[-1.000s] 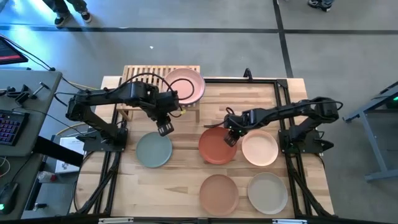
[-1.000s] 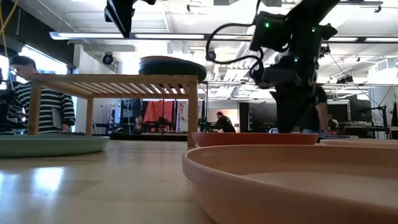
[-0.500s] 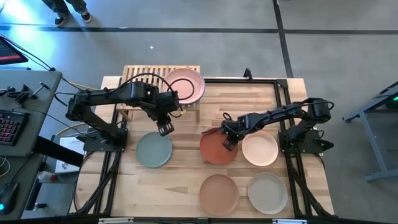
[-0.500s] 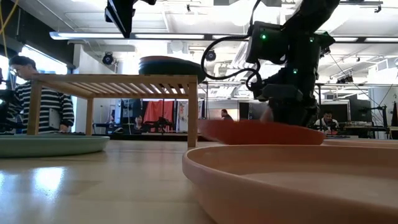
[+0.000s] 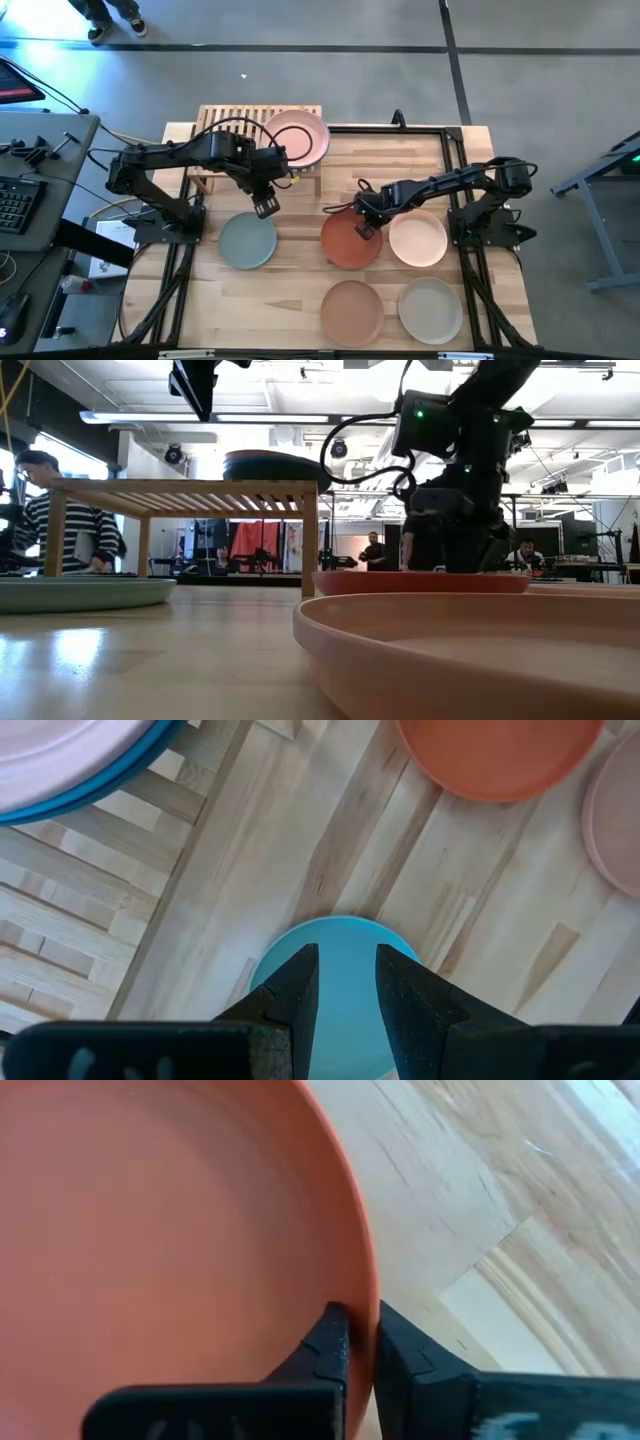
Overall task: Place and stack plates onto a shelf
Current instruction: Stack the orange plate on top of the light orange plate on the shelf
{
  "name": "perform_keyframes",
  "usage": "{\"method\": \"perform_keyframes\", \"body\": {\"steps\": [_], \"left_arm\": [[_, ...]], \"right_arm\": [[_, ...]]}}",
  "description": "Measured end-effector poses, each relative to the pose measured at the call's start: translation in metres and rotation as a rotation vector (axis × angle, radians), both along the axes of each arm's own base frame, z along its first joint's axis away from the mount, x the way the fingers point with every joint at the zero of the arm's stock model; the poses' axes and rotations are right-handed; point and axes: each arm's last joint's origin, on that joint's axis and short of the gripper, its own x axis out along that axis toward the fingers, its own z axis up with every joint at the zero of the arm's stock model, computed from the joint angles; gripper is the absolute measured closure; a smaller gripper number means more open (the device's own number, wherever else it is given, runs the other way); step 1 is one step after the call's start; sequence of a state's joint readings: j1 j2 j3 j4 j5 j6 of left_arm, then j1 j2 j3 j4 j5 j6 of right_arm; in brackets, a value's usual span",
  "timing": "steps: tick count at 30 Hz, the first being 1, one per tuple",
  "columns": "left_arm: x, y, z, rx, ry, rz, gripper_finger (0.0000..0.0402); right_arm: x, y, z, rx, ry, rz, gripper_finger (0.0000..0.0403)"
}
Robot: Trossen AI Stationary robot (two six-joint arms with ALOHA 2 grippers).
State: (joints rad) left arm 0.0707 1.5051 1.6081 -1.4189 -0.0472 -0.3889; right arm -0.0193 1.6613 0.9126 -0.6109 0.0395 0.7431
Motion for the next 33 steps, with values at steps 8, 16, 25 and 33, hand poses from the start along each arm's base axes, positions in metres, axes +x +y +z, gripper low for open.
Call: {"method": "perform_keyframes", "body": {"steps": [8, 16, 25, 33], "left_arm": [[0.000, 0.000, 0.000, 0.002, 0.001, 0.000, 0.0310], [0.000, 0.000, 0.000, 0.010, 0.004, -0.031, 0.0310], [0.000, 0.002, 0.000, 0.007, 0.001, -0.014, 0.0310], [0.000, 0.013, 0.001, -0.014, -0.022, 0.117, 0.0310]], "right_arm": [[0.004, 0.000, 0.011, -0.005, 0.024, 0.009, 0.0402], [0.003, 0.001, 0.011, 0.037, 0.035, 0.014, 0.0403], [-0.010, 0.001, 0.048, 0.026, -0.081, -0.035, 0.0401], [-0.031, -0.001, 0.091, -0.023, -0.259, -0.106, 0.0402]]}}
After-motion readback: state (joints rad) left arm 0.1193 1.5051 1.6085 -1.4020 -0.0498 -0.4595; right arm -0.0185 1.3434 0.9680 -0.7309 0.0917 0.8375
